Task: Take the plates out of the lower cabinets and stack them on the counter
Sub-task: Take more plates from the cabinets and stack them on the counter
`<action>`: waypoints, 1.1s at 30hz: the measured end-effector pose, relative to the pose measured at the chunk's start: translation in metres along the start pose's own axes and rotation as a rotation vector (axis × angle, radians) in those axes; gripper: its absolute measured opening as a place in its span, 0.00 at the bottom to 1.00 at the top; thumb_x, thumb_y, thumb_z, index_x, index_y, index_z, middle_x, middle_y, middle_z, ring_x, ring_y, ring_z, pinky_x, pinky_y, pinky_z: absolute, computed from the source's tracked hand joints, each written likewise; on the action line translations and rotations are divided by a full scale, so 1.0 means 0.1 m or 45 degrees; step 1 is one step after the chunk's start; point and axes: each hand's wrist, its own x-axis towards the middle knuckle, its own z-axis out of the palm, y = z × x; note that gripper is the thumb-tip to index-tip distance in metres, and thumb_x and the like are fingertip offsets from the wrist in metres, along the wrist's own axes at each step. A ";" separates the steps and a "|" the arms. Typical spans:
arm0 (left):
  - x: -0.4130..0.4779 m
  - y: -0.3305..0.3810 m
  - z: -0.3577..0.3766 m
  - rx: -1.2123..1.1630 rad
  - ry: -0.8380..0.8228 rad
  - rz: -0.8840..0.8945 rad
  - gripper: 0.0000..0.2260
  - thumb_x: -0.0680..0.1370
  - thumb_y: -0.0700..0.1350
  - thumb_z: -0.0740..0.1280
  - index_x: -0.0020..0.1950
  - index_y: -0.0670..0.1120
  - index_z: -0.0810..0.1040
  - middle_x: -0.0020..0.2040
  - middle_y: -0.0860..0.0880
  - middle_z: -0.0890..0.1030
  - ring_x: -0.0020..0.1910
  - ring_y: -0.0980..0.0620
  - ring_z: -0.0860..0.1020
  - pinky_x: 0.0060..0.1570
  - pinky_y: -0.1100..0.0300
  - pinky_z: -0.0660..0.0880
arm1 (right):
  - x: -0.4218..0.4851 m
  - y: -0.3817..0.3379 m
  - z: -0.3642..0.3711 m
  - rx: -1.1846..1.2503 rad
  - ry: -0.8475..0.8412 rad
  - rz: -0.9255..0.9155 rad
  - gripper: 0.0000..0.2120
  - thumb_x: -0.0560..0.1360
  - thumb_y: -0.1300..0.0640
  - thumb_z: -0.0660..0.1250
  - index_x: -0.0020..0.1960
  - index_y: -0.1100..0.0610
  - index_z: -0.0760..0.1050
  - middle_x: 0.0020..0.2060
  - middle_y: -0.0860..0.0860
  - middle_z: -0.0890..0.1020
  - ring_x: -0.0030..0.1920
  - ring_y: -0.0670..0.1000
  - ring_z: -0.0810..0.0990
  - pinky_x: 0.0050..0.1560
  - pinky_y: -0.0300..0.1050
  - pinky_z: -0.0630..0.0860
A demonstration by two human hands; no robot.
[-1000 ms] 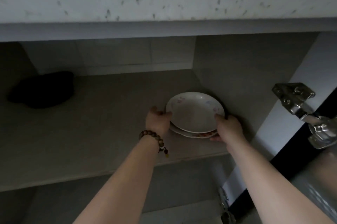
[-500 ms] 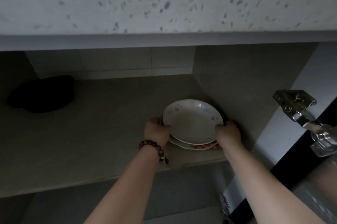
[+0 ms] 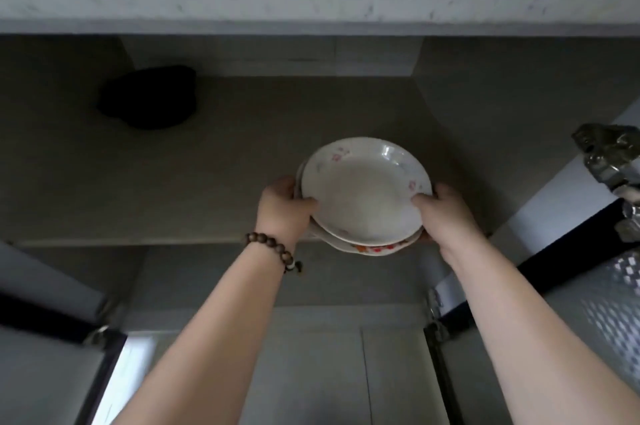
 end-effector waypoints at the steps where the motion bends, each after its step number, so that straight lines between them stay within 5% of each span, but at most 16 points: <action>1: -0.14 0.03 -0.09 -0.044 0.007 -0.045 0.13 0.68 0.30 0.67 0.43 0.48 0.80 0.40 0.50 0.84 0.42 0.50 0.82 0.43 0.56 0.79 | -0.14 -0.02 -0.01 -0.005 -0.038 0.021 0.06 0.73 0.53 0.63 0.50 0.50 0.73 0.47 0.51 0.80 0.45 0.52 0.79 0.39 0.49 0.80; 3: -0.40 0.09 -0.26 -0.097 0.020 -0.130 0.16 0.68 0.29 0.66 0.41 0.51 0.80 0.39 0.54 0.84 0.41 0.55 0.82 0.43 0.57 0.79 | -0.42 -0.05 -0.03 -0.039 -0.089 0.056 0.08 0.74 0.56 0.63 0.53 0.51 0.73 0.45 0.48 0.79 0.43 0.48 0.77 0.35 0.42 0.74; 6: -0.74 0.18 -0.52 -0.144 0.046 -0.263 0.18 0.69 0.29 0.65 0.45 0.52 0.80 0.41 0.57 0.85 0.44 0.56 0.82 0.40 0.64 0.79 | -0.85 -0.13 -0.04 -0.099 -0.130 0.129 0.08 0.73 0.57 0.62 0.52 0.50 0.73 0.44 0.48 0.79 0.44 0.50 0.78 0.39 0.44 0.75; 11: -1.36 0.29 -0.93 -0.128 0.102 -0.523 0.22 0.70 0.30 0.65 0.63 0.43 0.74 0.57 0.49 0.81 0.57 0.50 0.79 0.58 0.53 0.76 | -1.56 -0.29 -0.06 -0.213 -0.250 0.272 0.07 0.74 0.59 0.61 0.51 0.51 0.68 0.41 0.44 0.74 0.40 0.46 0.73 0.38 0.44 0.72; 16: -2.04 0.61 -1.33 -0.056 0.195 -0.694 0.20 0.71 0.32 0.65 0.57 0.52 0.72 0.51 0.61 0.76 0.54 0.60 0.74 0.51 0.65 0.72 | -2.20 -0.65 -0.16 -0.410 -0.401 0.377 0.09 0.76 0.58 0.59 0.56 0.53 0.69 0.42 0.49 0.78 0.37 0.49 0.76 0.30 0.41 0.70; 19: -2.35 0.89 -1.62 -0.030 0.228 -0.778 0.19 0.72 0.33 0.66 0.59 0.49 0.72 0.56 0.53 0.77 0.56 0.54 0.75 0.58 0.55 0.75 | -2.51 -0.98 -0.19 -0.498 -0.522 0.404 0.13 0.77 0.57 0.58 0.61 0.54 0.68 0.49 0.52 0.79 0.40 0.50 0.77 0.33 0.43 0.72; 24: -2.75 1.37 -2.08 -0.136 0.343 -0.906 0.19 0.74 0.33 0.65 0.56 0.54 0.69 0.47 0.53 0.80 0.45 0.54 0.80 0.48 0.51 0.80 | -2.91 -1.58 -0.19 -0.653 -0.688 0.290 0.11 0.79 0.48 0.58 0.54 0.55 0.69 0.47 0.54 0.80 0.38 0.50 0.77 0.28 0.41 0.71; 29: -3.02 1.76 -2.45 -0.231 0.473 -0.884 0.20 0.73 0.32 0.65 0.62 0.48 0.71 0.53 0.47 0.82 0.49 0.49 0.81 0.47 0.52 0.80 | -3.18 -2.10 -0.15 -0.705 -0.844 0.205 0.20 0.77 0.56 0.62 0.68 0.58 0.66 0.58 0.54 0.78 0.53 0.56 0.78 0.51 0.54 0.80; 33: -3.20 2.02 -2.66 -0.326 0.586 -0.845 0.21 0.72 0.30 0.63 0.63 0.46 0.72 0.52 0.47 0.81 0.48 0.47 0.81 0.44 0.53 0.79 | -3.32 -2.49 -0.12 -0.729 -0.940 0.050 0.22 0.77 0.57 0.64 0.70 0.57 0.65 0.55 0.52 0.76 0.50 0.52 0.76 0.49 0.51 0.80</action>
